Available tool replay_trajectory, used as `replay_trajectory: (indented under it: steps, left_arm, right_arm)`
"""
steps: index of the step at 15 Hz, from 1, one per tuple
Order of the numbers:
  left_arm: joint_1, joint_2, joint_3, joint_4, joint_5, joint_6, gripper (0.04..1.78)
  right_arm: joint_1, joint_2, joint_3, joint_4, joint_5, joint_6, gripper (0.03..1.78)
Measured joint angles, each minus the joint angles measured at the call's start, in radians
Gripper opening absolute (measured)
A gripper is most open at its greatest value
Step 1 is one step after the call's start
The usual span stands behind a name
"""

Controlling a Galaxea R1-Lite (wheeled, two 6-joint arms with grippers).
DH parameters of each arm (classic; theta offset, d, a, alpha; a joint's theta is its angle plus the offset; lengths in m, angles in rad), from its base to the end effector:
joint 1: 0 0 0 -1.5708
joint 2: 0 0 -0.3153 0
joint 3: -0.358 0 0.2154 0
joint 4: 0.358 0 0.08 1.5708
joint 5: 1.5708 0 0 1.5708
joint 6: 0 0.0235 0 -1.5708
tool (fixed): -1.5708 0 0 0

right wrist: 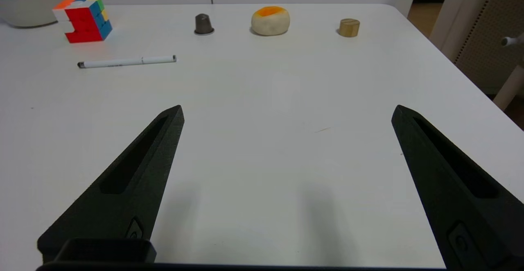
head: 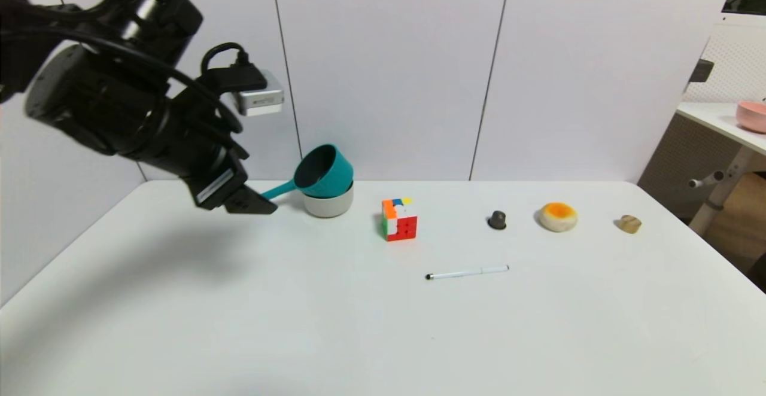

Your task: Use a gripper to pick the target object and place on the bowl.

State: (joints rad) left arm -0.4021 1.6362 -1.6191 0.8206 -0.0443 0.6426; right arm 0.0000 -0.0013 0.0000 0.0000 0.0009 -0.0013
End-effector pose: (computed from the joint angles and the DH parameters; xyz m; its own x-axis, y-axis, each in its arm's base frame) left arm 0.2691 -0.1156 0.3097 0.5979 -0.3024 -0.7424 0.7446 0.5524 0.3747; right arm -0.0102 0.0000 0.0755 1.0000 0.0009 0.0013 -0.0009 1.0000 -0.0013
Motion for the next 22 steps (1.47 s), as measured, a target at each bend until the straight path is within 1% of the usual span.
replay_trajectory:
  steps: [4,6,8,10,12,14,15,18,19,20,21,22]
  left_arm:
    - [0.010,-0.341,0.382,-0.004,0.017,-0.031,1.66]
    - [0.023,-0.505,0.564,-0.041,0.021,-0.075,1.67]
    - [0.031,-0.672,0.752,-0.143,0.023,-0.127,1.68]
    - [0.035,-0.830,0.914,-0.289,0.022,-0.153,1.69]
    - [0.037,-0.967,1.016,-0.392,0.019,-0.179,1.69]
    - [0.057,-1.090,1.075,-0.428,0.007,-0.213,1.69]
    - [0.093,-1.137,1.094,-0.433,-0.016,-0.227,1.69]
    - [0.252,-1.250,1.160,-0.480,-0.161,-0.294,1.69]
    - [0.283,-1.285,1.203,-0.512,-0.187,-0.323,1.69]
    - [0.303,-1.312,1.259,-0.567,-0.182,-0.353,1.69]
    - [0.314,-1.329,1.317,-0.637,-0.150,-0.376,1.69]
    - [0.322,-1.341,1.378,-0.716,-0.094,-0.396,1.69]
  right_arm:
    - [0.000,0.000,0.000,0.000,0.000,0.000,1.75]
    - [0.000,0.000,0.000,0.000,0.000,0.000,1.75]
    - [0.000,0.000,0.000,0.000,0.000,0.000,1.75]
    - [0.000,0.000,0.000,0.000,0.000,0.000,1.75]
    - [0.000,0.000,0.000,0.000,0.000,0.000,1.75]
    - [0.000,0.000,0.000,0.000,0.000,0.000,1.75]
    - [0.000,0.000,0.000,0.000,-0.001,0.000,1.75]
    - [0.000,0.000,0.000,0.000,0.000,0.000,1.75]
    - [0.000,0.000,0.000,0.000,0.000,0.000,1.75]
    - [0.000,0.000,0.000,0.000,0.000,0.000,1.75]
    - [0.000,0.000,0.000,0.000,0.000,0.000,1.75]
    - [0.000,0.000,0.000,0.000,0.000,0.000,1.75]
